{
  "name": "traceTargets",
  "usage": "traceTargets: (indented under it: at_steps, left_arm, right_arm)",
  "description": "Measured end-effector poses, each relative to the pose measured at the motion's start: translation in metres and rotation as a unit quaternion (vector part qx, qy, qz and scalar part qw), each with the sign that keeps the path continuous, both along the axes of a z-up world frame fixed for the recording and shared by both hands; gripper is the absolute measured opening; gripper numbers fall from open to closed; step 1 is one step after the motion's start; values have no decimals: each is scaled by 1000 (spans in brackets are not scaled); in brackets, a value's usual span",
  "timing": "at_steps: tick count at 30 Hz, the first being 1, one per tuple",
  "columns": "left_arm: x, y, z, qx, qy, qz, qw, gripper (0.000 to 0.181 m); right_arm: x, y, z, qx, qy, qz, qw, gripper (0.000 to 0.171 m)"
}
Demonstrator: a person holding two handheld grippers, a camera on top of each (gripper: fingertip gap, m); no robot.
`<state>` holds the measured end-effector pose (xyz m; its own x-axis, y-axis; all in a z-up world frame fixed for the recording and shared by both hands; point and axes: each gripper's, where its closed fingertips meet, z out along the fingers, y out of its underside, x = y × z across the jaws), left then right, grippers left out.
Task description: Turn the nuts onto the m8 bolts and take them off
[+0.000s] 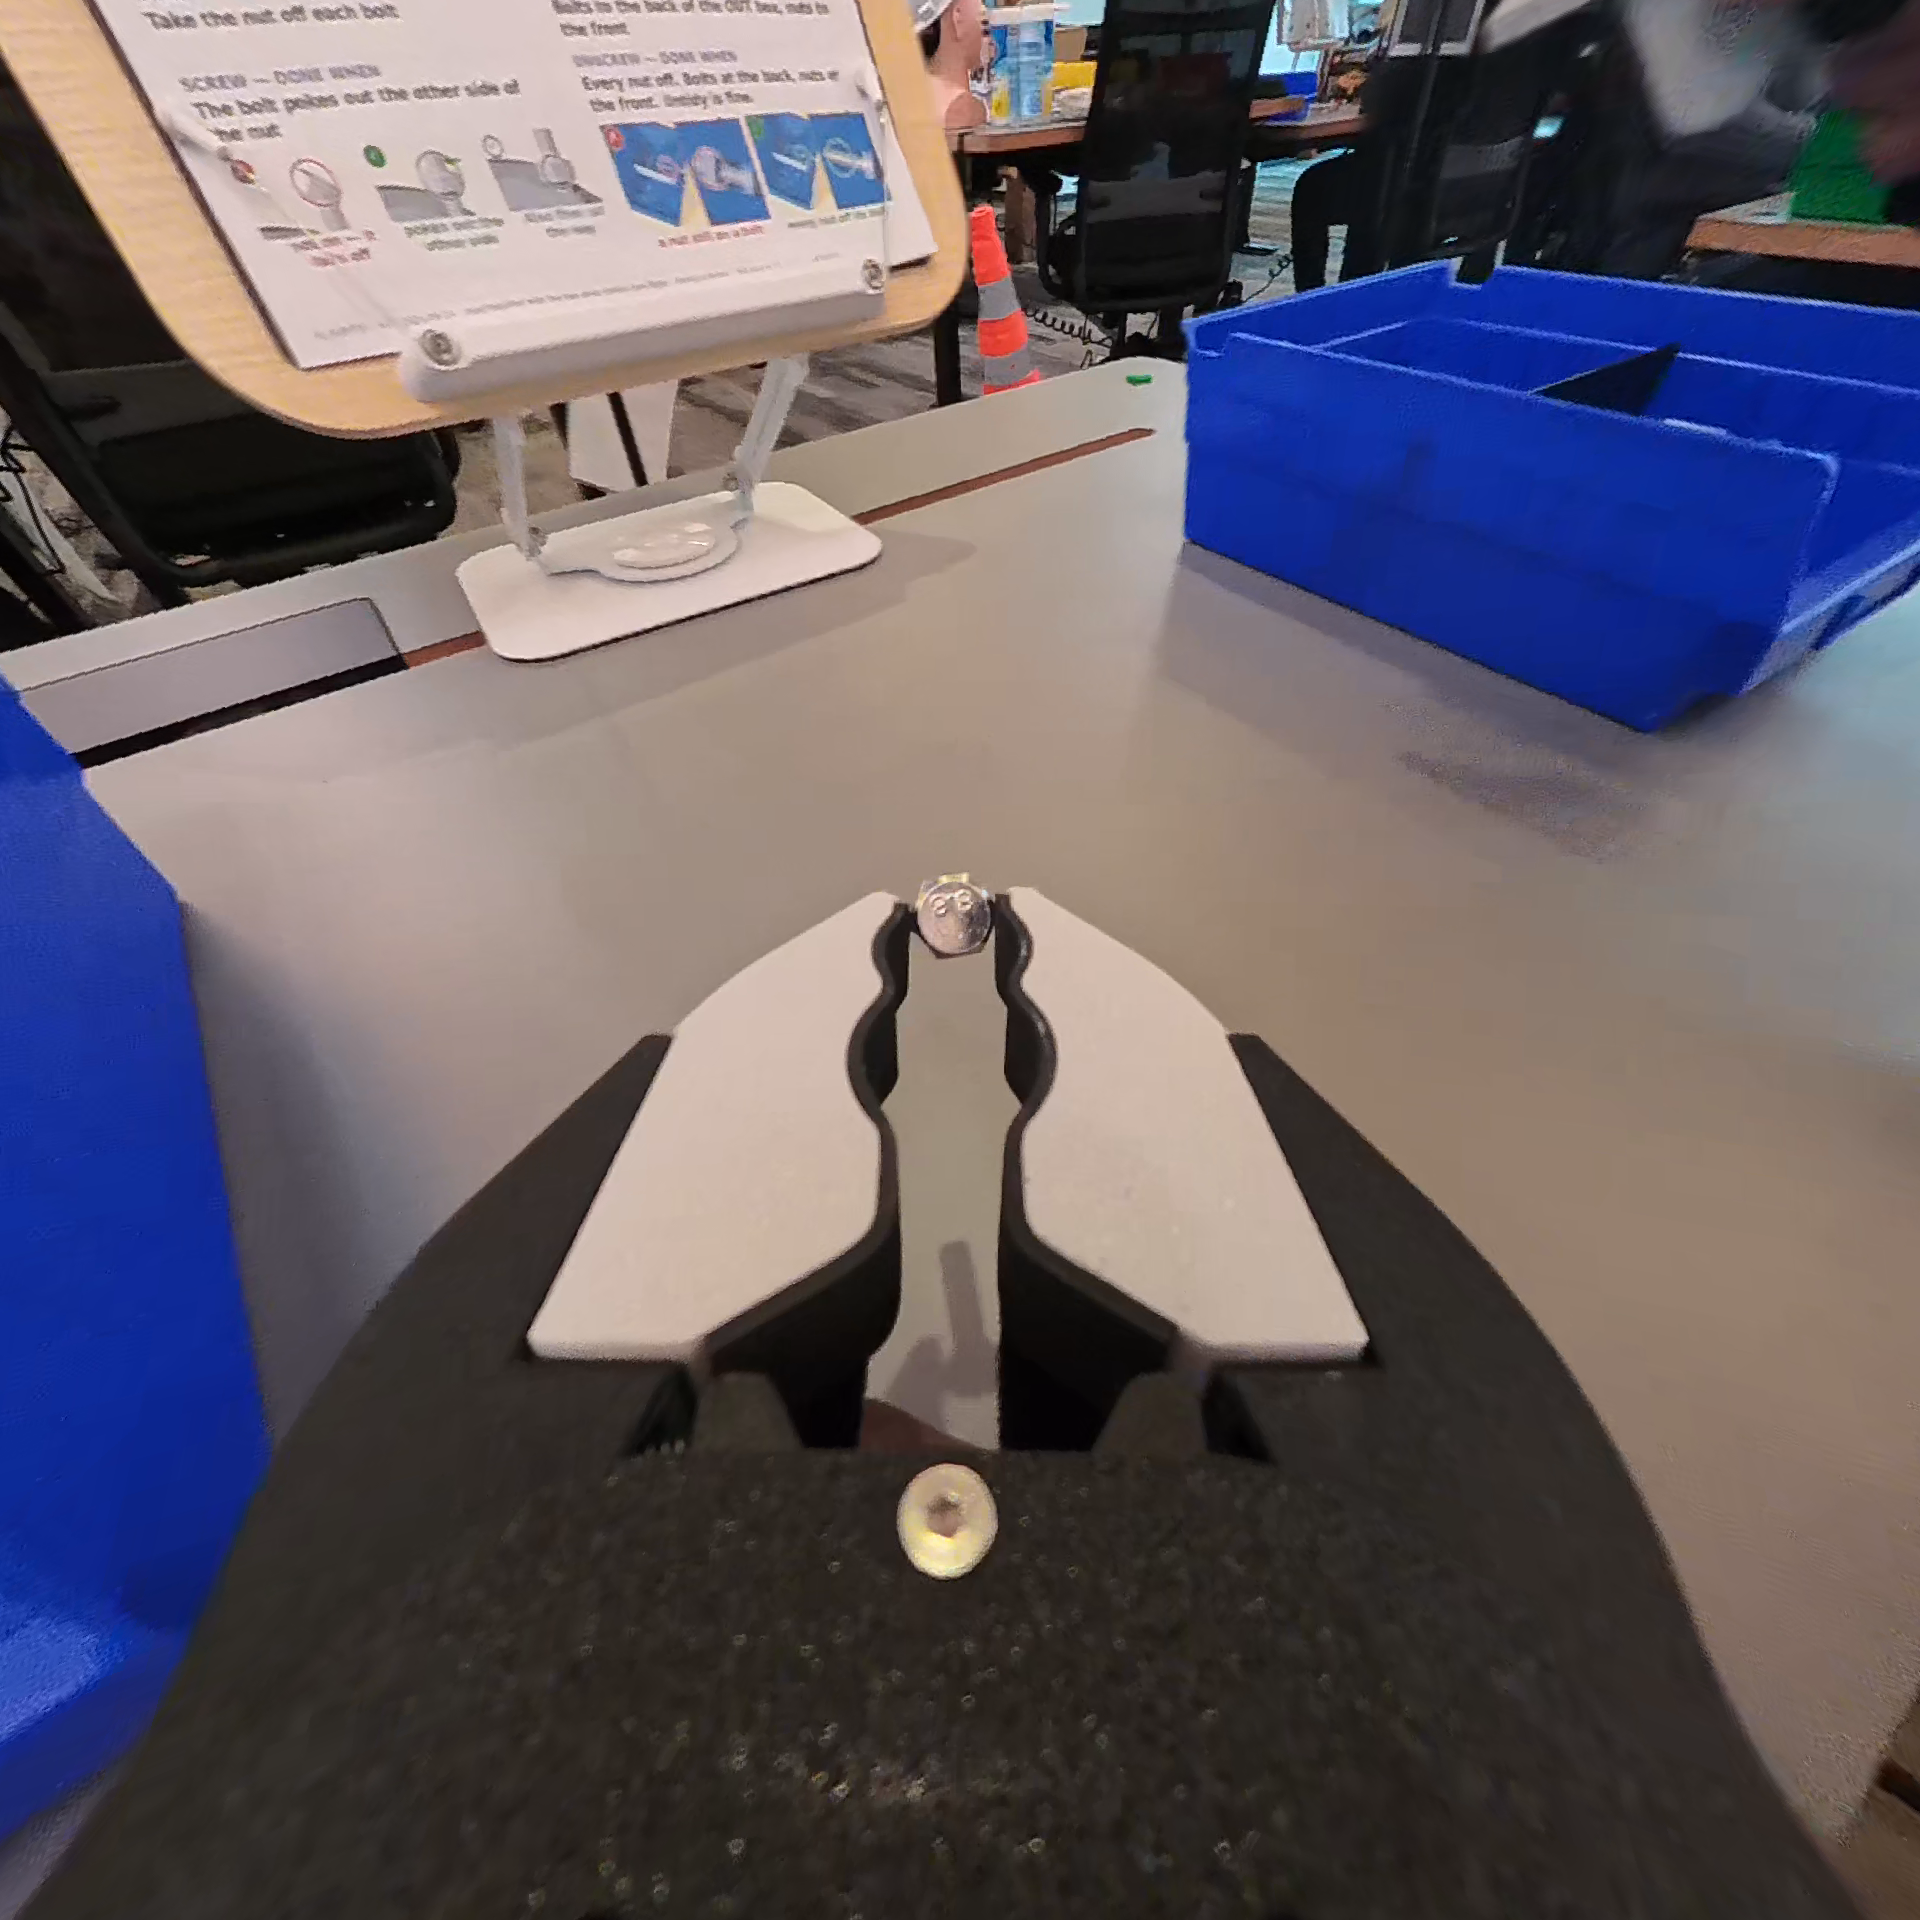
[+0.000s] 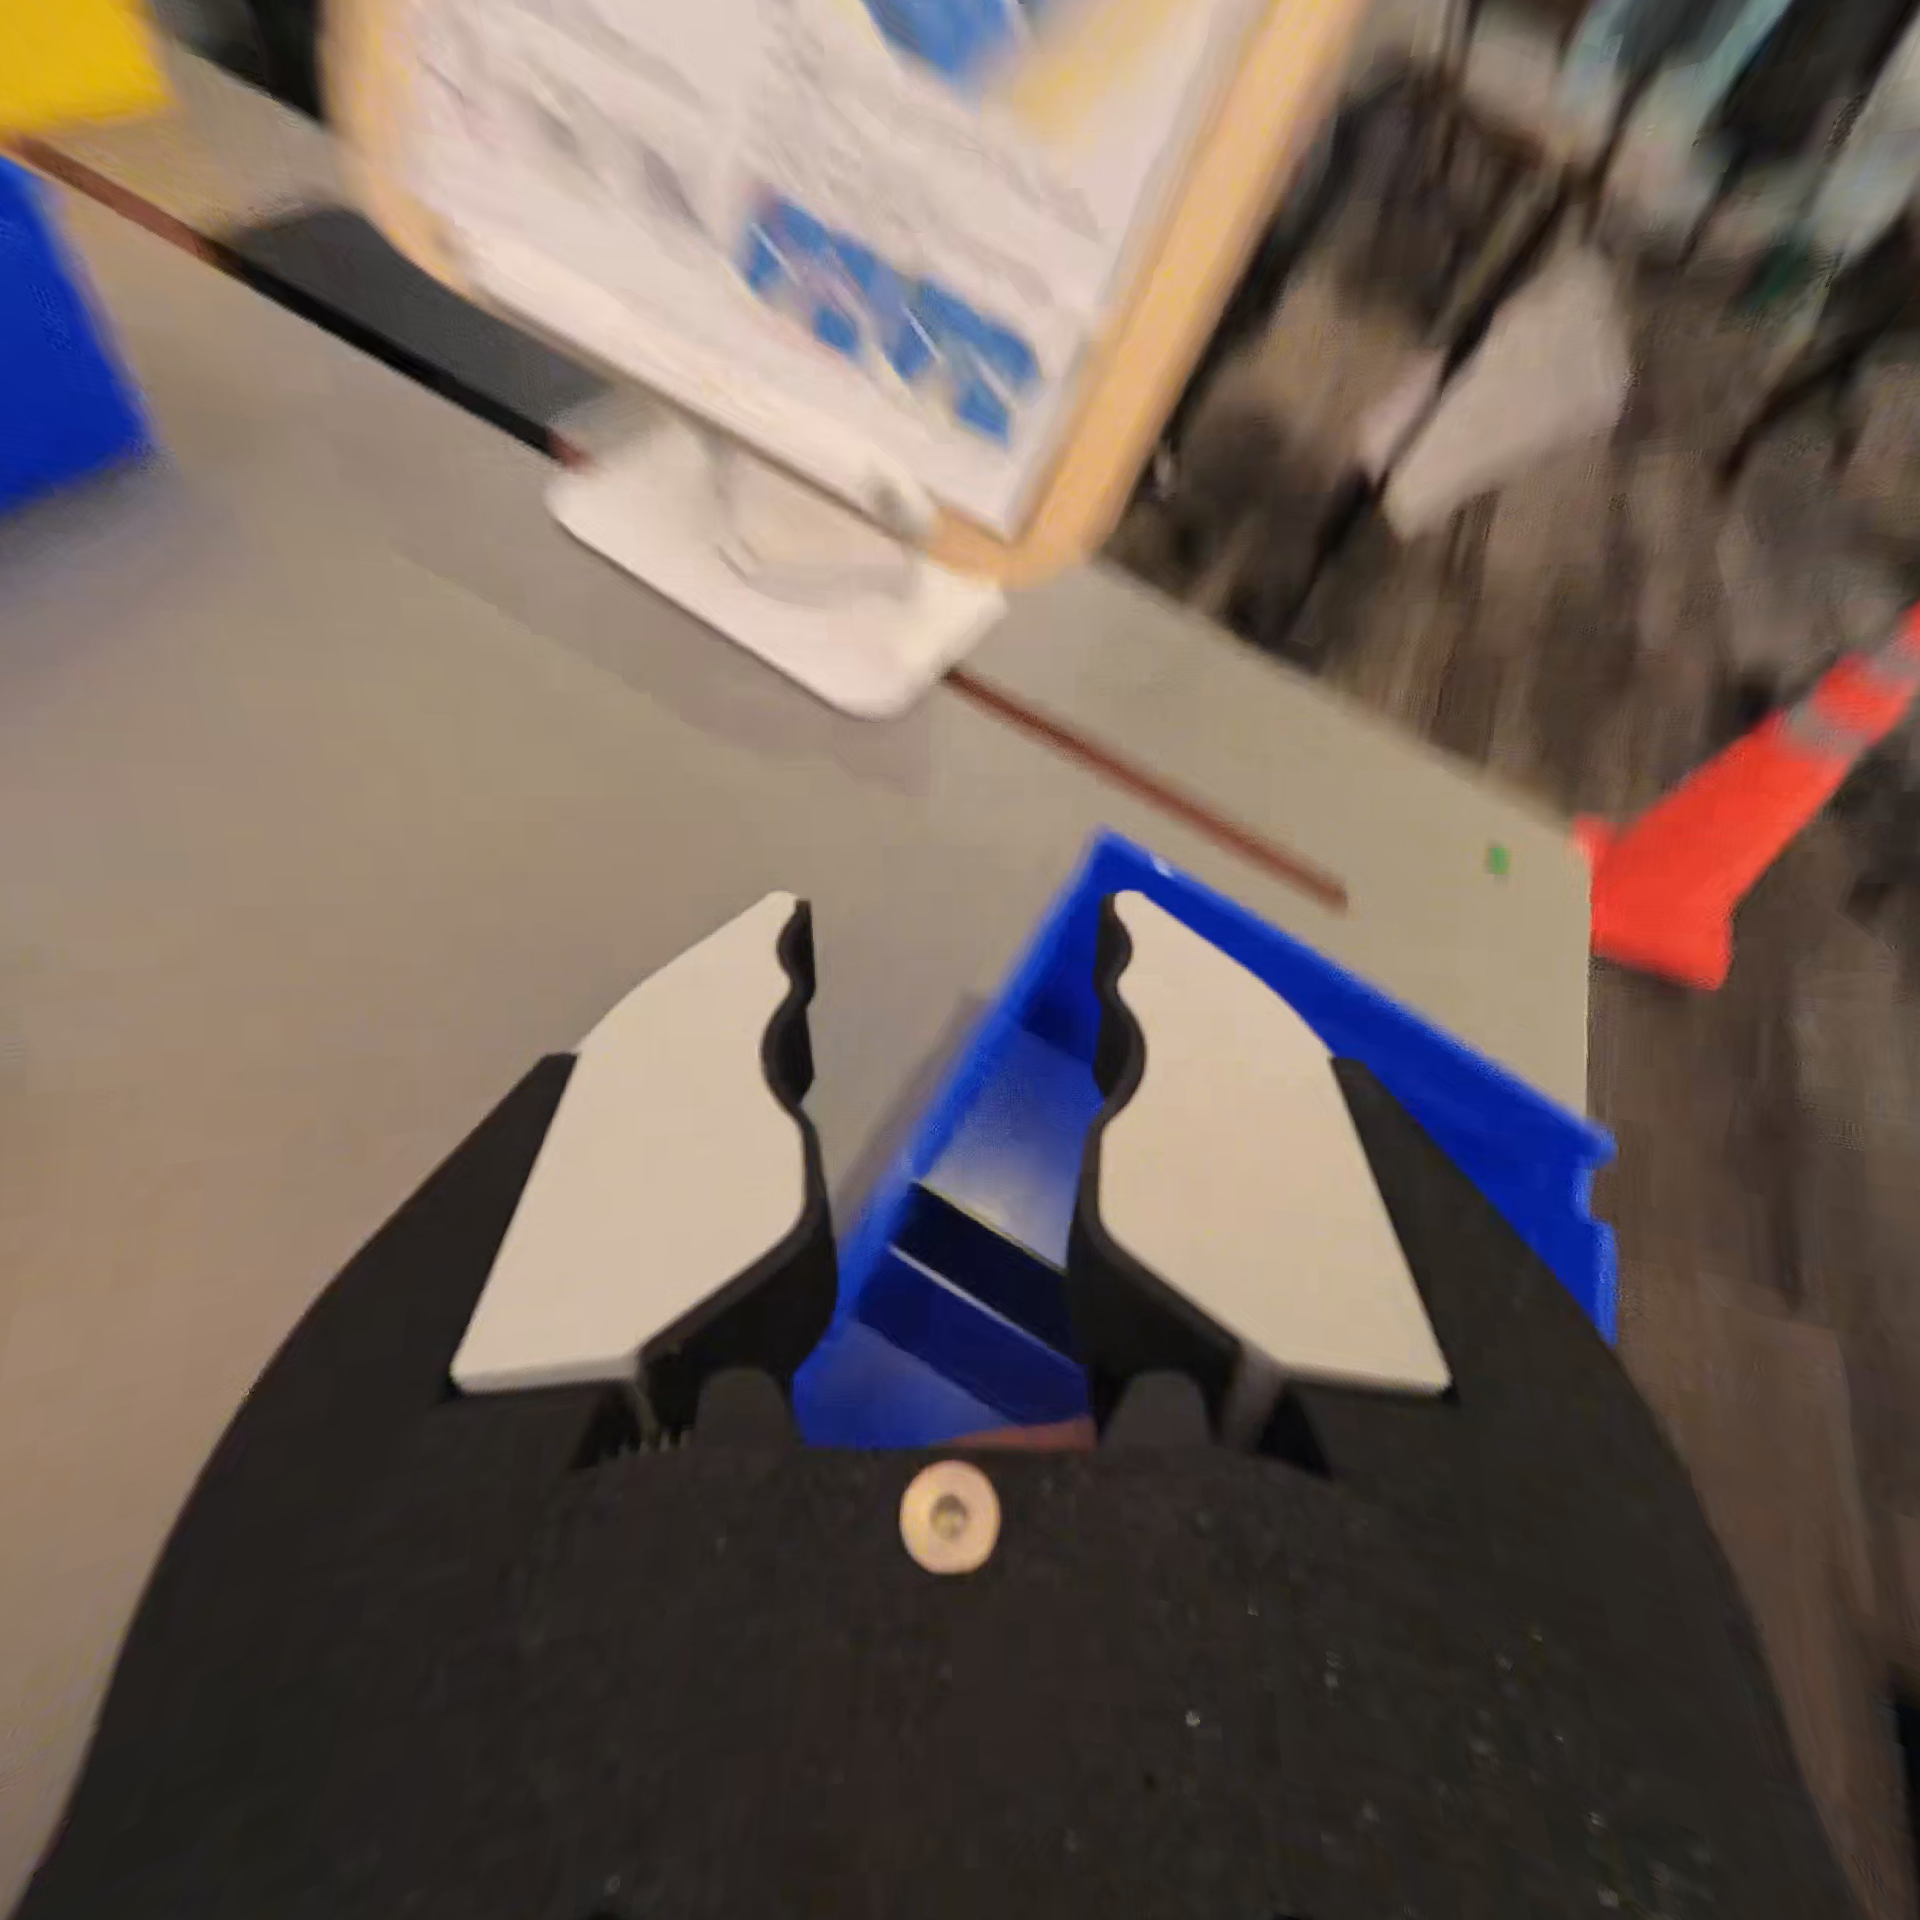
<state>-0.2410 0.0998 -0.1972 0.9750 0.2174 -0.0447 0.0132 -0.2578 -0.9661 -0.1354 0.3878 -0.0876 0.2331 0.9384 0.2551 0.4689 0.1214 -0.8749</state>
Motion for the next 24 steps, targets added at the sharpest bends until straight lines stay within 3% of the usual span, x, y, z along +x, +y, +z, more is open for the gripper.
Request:
traceTargets:
  at_steps: [3, 6, 11, 17, 20, 24]
  left_arm:
    - [-11, -2, 2, 3, -2, 13, 1000, 15]
    - [-22, -6, 5, 10, 0, 34, 999, 15]
    - [-30, -9, 5, 10, 4, 58, 998, 15]
    - [-24, -3, 9, 13, 2, 26, 1000, 15]
    - [-6, 3, 20, 20, 3, -49, 999, 15]
    - [34, 13, 41, 56, -42, -233, 970, 15]
  right_arm:
    - [-6, -84, -8, 6, 70, 38, 997, 55]
    - [-9, -125, -47, -34, 109, 0, 993, 67]
    - [-10, -149, -90, -42, 119, -61, 990, 63]
    - [-16, -161, -100, -72, 113, -24, 991, 61]
    - [-33, -194, -94, -88, 110, 119, 983, 56]
    - [-39, -241, -81, -60, 98, 337, 935, 49]
